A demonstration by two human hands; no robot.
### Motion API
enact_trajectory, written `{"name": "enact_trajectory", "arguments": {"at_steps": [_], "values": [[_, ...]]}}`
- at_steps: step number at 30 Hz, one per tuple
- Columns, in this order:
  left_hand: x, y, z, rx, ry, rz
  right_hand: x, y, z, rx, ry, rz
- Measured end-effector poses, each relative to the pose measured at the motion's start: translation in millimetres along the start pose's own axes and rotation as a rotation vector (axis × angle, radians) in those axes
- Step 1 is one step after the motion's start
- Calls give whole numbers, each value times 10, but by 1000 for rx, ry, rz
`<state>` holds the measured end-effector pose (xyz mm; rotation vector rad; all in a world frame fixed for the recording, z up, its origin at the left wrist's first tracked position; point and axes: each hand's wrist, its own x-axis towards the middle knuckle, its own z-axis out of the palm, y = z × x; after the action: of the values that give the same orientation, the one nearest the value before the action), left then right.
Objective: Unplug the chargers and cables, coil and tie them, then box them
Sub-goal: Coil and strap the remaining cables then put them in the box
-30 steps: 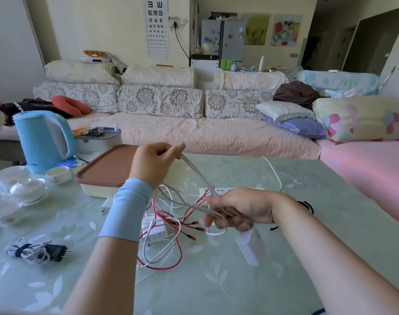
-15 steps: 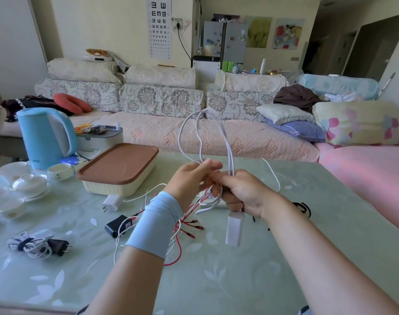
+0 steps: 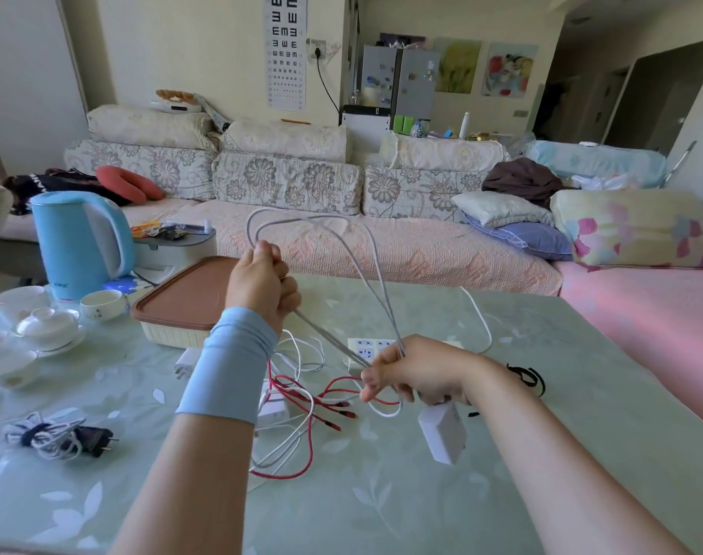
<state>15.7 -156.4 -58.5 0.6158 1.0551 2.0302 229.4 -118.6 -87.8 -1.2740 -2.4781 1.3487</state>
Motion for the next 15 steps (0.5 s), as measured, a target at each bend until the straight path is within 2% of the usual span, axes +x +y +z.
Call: {"name": "enact_trajectory", "arguments": {"at_steps": [4,6,8,11,13,15], "values": [[101,-48,-56,-128,16,-81,-52,-1,-37,-126,-14,81],[136,-86,-57,-314,-26,-158,-28,50,-57,-22,-45,52],[111,-162,-67,-395,-80,-213,1,103,-68,147,-20,5],[-36,-361,-65,-249,-226,-345,61,125,-62,429,78,-68],[-158,-475,9,-20,-366,-440,102,117,-57,546,110,-102],[-272,-562,116,182,-462,-451,130,107,-48,610,99,-126]]}}
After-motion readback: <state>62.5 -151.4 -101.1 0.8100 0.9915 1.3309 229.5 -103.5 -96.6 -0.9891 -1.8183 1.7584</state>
